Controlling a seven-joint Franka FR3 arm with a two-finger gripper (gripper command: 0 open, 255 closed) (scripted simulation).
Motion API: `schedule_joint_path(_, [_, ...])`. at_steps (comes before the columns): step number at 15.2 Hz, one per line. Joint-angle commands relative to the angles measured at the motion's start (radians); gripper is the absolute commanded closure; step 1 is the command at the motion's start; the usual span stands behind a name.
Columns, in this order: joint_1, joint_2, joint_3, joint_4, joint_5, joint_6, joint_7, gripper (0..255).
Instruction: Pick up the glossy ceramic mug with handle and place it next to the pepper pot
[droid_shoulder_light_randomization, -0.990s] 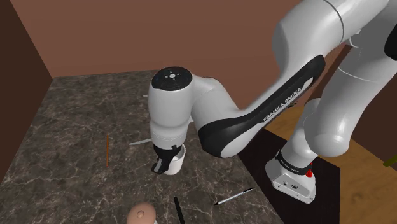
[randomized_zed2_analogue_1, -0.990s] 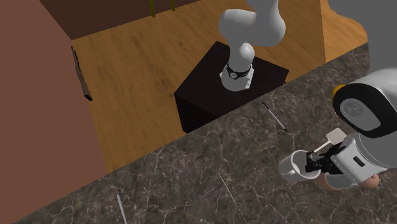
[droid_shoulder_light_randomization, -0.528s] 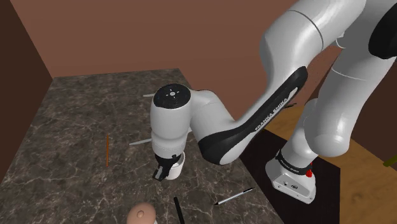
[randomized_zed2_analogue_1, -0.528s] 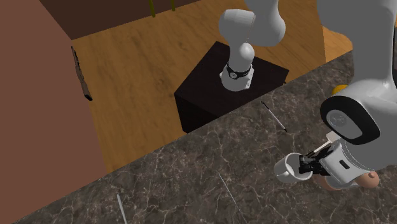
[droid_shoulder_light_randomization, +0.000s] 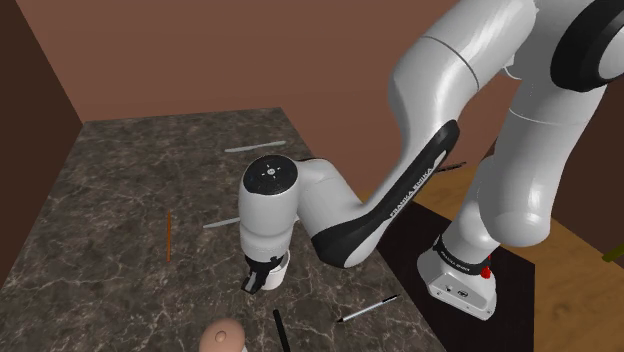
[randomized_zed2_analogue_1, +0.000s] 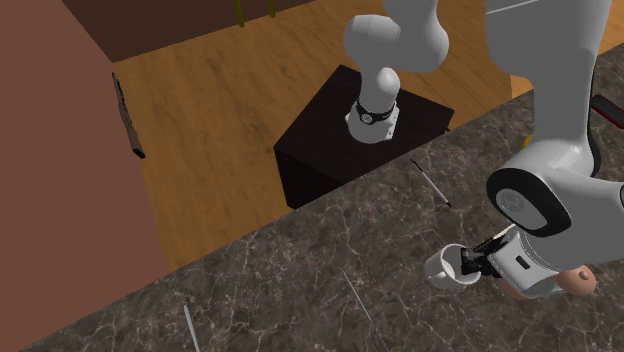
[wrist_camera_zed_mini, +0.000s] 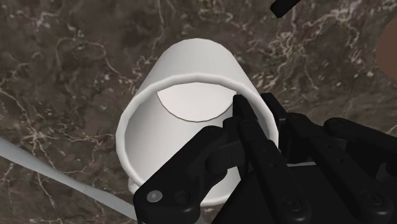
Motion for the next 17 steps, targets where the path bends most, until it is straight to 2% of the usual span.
schedule_joint_path(1, [0.002, 0.004, -0.002, 0.001, -0.005, 0.003, 0.004, 255])
schedule_joint_path(6, [0.002, 0.004, -0.002, 0.001, -0.005, 0.003, 0.004, 255])
schedule_joint_path(7, [0.002, 0.004, -0.002, 0.001, -0.005, 0.003, 0.004, 0])
schedule_joint_path(12, [0.002, 0.004, -0.002, 0.001, -0.005, 0.003, 0.004, 0])
schedule_joint_path(15, [-0.023, -0.091, 0.04, 0.011, 0.105, -0.073, -0.071, 0])
schedule_joint_path(17, [-0.025, -0.115, 0.046, 0.016, 0.132, -0.094, -0.09, 0])
